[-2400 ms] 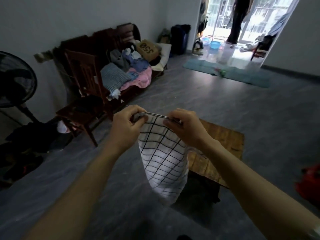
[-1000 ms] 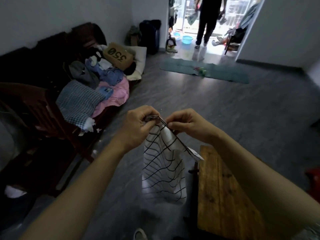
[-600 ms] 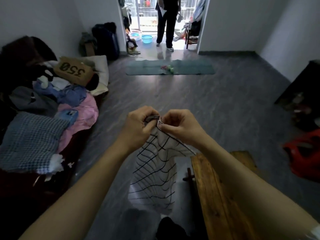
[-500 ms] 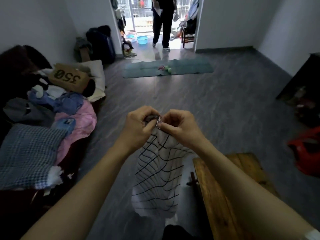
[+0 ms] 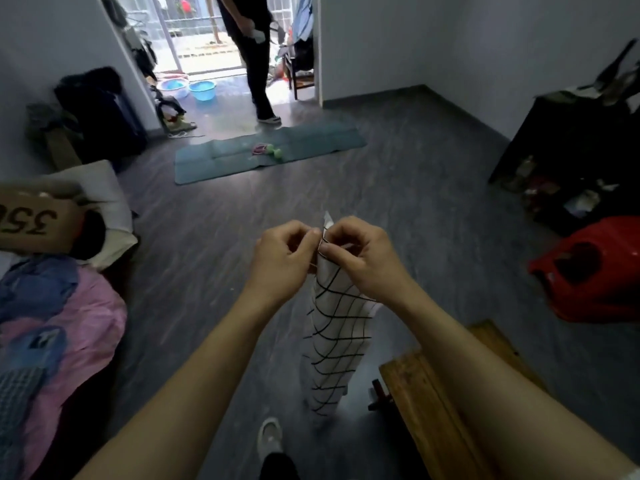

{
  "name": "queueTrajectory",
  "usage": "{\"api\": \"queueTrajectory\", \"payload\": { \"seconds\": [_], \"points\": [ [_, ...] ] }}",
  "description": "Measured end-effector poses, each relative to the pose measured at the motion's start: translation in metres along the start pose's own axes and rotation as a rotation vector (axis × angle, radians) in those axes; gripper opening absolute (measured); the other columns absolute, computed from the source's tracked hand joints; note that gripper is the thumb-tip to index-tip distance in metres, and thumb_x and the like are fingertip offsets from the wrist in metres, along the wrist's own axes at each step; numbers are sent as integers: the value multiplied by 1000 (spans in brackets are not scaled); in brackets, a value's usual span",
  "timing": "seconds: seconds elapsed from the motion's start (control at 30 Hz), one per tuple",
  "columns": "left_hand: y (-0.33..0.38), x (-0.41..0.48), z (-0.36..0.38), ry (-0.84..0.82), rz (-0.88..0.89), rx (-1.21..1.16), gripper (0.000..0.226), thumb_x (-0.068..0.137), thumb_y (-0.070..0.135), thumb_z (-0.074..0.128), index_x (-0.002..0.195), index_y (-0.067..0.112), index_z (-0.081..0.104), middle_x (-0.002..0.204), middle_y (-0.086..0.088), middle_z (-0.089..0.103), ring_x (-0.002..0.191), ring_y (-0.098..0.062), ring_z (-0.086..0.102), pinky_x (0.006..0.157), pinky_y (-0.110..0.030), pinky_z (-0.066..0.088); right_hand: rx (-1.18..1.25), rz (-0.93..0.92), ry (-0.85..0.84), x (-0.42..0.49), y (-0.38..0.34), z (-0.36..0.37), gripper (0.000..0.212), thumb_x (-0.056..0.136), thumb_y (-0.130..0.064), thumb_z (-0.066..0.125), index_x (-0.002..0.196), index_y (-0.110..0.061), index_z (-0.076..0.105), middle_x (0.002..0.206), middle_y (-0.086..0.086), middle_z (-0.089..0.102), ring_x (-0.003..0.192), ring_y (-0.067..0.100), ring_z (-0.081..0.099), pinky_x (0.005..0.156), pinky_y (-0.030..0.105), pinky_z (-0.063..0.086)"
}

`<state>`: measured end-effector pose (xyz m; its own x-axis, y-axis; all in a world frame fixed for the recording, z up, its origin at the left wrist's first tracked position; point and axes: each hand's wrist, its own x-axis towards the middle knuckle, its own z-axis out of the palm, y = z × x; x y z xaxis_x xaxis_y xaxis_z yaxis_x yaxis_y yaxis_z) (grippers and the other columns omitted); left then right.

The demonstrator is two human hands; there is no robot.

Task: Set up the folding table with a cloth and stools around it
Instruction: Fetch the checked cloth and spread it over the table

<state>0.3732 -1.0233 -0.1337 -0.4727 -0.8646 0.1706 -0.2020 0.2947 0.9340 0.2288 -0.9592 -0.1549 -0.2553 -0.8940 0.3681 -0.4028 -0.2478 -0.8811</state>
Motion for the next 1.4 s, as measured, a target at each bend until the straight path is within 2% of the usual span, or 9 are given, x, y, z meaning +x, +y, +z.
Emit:
{"api": "queueTrajectory", "payload": {
  "seconds": [0.1, 0.23, 0.43, 0.6, 0.73, 0.83, 1.03, 1.2, 1.4],
  "points": [
    [-20, 48, -2, -169, -72, -182, 18, 90, 25, 69, 89, 7, 71, 83, -13, 72, 83, -29, 71, 72, -45, 61, -127, 22, 131, 33, 25, 6, 6, 87, -11, 73, 86, -7, 69, 86, 2, 65, 81, 17, 66, 73, 33, 56],
    [-45, 113, -2, -314, -136, -251, 17, 81, 15, 78, 86, 0, 70, 84, -21, 70, 79, -32, 69, 77, -51, 59, -257, 84, 289, 71, 43, 15, 7, 83, -5, 75, 80, -10, 70, 80, -4, 67, 75, 11, 65, 69, 27, 54],
    [-42, 188, 22, -637, -175, -359, 6, 85, 3, 71, 86, -2, 70, 79, -11, 71, 74, -16, 70, 68, -27, 58, -426, 163, 507, 102, 54, -4, 9, 81, -9, 78, 77, -5, 72, 77, -1, 69, 70, 11, 67, 66, 24, 54],
    [-37, 238, 71, -836, -137, -327, 4, 86, 1, 70, 82, 2, 70, 80, -14, 72, 78, -24, 71, 75, -39, 60, -481, 240, 683, 114, 79, -36, 11, 81, -13, 78, 76, -6, 70, 76, -5, 68, 72, 10, 66, 67, 25, 53],
    [-31, 286, 124, -891, -102, -183, 5, 84, -1, 69, 79, -1, 69, 76, -22, 68, 73, -31, 67, 68, -42, 61, -488, 293, 760, 129, 111, -77, 14, 81, -16, 78, 75, -9, 68, 74, -3, 67, 70, 12, 63, 65, 25, 51],
    [-28, 329, 164, -785, -67, -23, 18, 83, 2, 62, 67, 8, 65, 61, -7, 63, 61, -21, 61, 54, -33, 55, -485, 335, 830, 147, 137, -112, 16, 86, -15, 74, 76, -8, 63, 73, 1, 63, 67, 13, 58, 64, 26, 47],
    [-6, 403, 240, -716, 296, 325, 20, 86, 16, 54, 74, 0, 56, 72, -13, 65, 60, -17, 50, 56, -33, 42, -565, 431, 888, 167, 168, -182, 19, 97, -28, 61, 83, -17, 52, 70, -8, 50, 64, 10, 47, 60, 24, 39],
    [15, 432, 304, -848, 626, 304, 21, 98, 15, 48, 77, 11, 48, 69, 3, 55, 58, -11, 46, 53, -25, 37, -688, 473, 1009, 164, 171, -233, 17, 99, -29, 58, 89, -17, 53, 70, -9, 51, 62, 10, 48, 56, 23, 39],
    [25, 460, 391, -922, 1008, 283, 14, 99, 13, 44, 85, 14, 45, 79, -4, 53, 65, -22, 50, 57, -42, 44, -907, 543, 1072, 154, 179, -285, 12, 95, -25, 64, 90, -14, 62, 81, -7, 59, 73, 8, 55, 67, 27, 47]
  ]
}}
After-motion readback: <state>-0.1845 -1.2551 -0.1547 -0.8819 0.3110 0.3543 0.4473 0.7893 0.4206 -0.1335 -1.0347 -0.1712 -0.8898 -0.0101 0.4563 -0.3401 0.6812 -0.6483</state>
